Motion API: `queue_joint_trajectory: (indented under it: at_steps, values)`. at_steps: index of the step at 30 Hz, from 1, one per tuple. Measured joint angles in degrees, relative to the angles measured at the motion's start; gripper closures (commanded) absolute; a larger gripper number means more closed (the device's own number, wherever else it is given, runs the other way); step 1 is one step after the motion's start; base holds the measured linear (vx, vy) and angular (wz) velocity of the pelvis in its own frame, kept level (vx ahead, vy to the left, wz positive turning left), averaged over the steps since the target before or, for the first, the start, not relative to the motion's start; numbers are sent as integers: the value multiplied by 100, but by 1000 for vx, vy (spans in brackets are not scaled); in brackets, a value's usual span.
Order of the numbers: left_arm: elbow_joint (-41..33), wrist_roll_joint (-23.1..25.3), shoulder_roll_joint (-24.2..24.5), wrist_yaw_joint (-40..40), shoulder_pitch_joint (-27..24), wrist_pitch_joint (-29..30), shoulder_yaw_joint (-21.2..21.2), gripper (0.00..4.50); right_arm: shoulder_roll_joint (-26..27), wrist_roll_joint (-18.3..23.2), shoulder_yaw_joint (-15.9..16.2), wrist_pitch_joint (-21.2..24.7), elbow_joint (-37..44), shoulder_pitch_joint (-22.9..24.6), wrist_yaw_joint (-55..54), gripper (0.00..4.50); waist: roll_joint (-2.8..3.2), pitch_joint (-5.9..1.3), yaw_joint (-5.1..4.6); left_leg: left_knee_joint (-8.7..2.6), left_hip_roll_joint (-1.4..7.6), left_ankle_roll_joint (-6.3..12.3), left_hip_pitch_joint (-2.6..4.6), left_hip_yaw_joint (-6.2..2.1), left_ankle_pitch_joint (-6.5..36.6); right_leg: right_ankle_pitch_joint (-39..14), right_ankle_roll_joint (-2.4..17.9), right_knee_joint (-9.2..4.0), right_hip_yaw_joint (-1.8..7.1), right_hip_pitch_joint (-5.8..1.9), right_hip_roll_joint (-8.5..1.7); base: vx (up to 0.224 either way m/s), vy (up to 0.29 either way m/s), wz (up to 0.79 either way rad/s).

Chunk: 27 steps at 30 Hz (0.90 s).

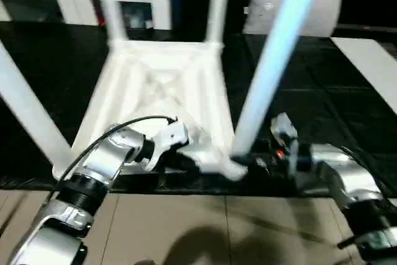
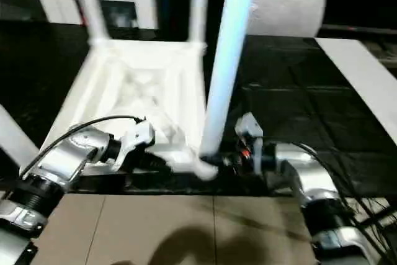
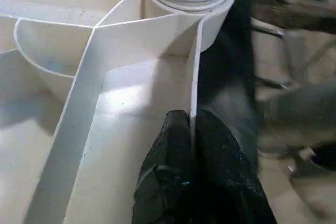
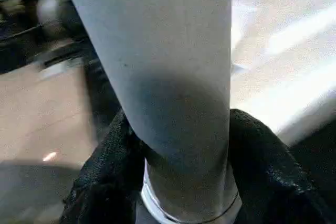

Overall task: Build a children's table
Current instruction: Rotate leg to tighten

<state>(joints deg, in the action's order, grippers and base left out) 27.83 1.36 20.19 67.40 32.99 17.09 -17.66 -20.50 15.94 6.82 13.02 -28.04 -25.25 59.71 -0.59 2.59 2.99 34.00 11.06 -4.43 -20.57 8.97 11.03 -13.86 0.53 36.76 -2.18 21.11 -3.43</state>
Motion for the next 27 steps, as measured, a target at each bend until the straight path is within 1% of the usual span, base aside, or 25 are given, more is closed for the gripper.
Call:
queue_joint_trajectory:
  at_steps: [3, 6, 7, 8, 11, 13, 15, 17, 18, 19, 20, 21, 24, 27]
  values:
    - [208, 65, -251, -684, 116, 291, 184, 450, 557, -236, -170, 330, 23, -172, -1425, 246, 0, 1, -85, -26, 2, -28, 47, 0, -16, -1, -22, 0, -6, -12, 0, 0, 0, 0]
    - [255, 92, -441, -1155, 180, 549, 295, 450, 898, -365, -238, 572, 7, -347, -2244, 246, -2, 1, -88, -49, 2, -35, 57, -1, -20, -2, -27, -1, -8, -8, 1, 0, 0, 0]
    - [302, 121, -510, -1279, 237, 608, 320, 450, 989, -451, -258, 583, -26, -413, -2471, 193, -2, 2, -85, -50, 3, -39, 51, -1, -23, 0, -27, 0, -9, -1, 2, 0, 0, 0]
    - [325, 130, -559, -1372, 273, 655, 332, 450, 1029, -477, -274, 600, -44, -450, -2615, 193, -3, 2, -78, -54, 3, -43, 50, -1, -25, 0, -28, -2, -9, 6, 2, 0, 0, 0]
    - [354, 178, -691, -1586, 343, 706, 334, 450, 1126, -554, -320, 557, -144, -548, -2866, 163, -2, 1, -33, -55, 2, -42, 40, -1, -25, 18, 2, -14, -9, 11, 2, 0, 0, 0]
    - [368, 185, -718, -1602, 392, 693, 317, 450, 1104, -544, -368, 477, -98, -501, -2818, 143, 2, 1, 8, -57, 2, -40, 28, 0, -24, 19, 2, -29, -11, 27, 2, 0, 0, 0]
    - [372, 217, -692, -1521, 409, 539, 243, 450, 963, -451, -411, 387, 101, -312, -2543, 129, 12, 5, 67, -58, 2, -30, 4, 0, -19, 20, 0, -45, -14, 39, 2, 0, 0, 0]
    - [371, 243, -627, -1455, 419, 423, 182, 450, 861, -423, -420, 385, 257, -205, -2362, 106, 16, 3, 90, -58, 2, -23, -10, 1, -20, 21, 0, -48, -16, 50, 2, 0, 0, 0]
    - [359, 259, -577, -1378, 418, 315, 132, 450, 748, -390, -421, 379, 388, -105, -2206, 98, 18, 3, 133, -57, 4, -6, -29, -1, -30, 21, -1, -48, -22, 63, 2, 0, 0, 0]
    - [357, 261, -546, -1337, 418, 263, 115, 450, 719, -365, -416, 382, 444, -68, -2134, 83, 19, 4, 153, -56, 4, 7, -37, 0, -39, 23, -3, -48, -22, 73, 2, 0, 0, 0]
    - [349, 283, -487, -1241, 416, 142, 59, 450, 580, -312, -416, 359, 553, 26, -1984, 83, 21, 5, 189, -57, 4, 11, -44, 0, -41, 24, -6, -49, -23, 78, 2, 0, 0, 0]
    - [350, 284, -431, -1145, 402, 42, 31, 450, 474, -271, -406, 329, 621, 105, -1799, 61, 21, 5, 208, -55, 5, 12, -43, 1, -41, 24, -6, -50, -23, 78, 1, 0, 0, 0]
    - [366, 280, -210, -819, 371, -330, -70, 450, -36, -199, -341, 199, 791, 325, -1108, 46, 17, 8, 228, -49, 5, 18, -51, 1, -37, 26, -7, -56, -23, 78, 0, 0, 0, 0]
    - [414, 270, 99, -346, 348, -698, -116, 450, -628, -144, -359, 157, 852, 475, -350, 46, 15, 9, 218, -45, 4, 26, -54, 2, -31, 27, -8, -62, -22, 77, -1, 0, 0, 0]
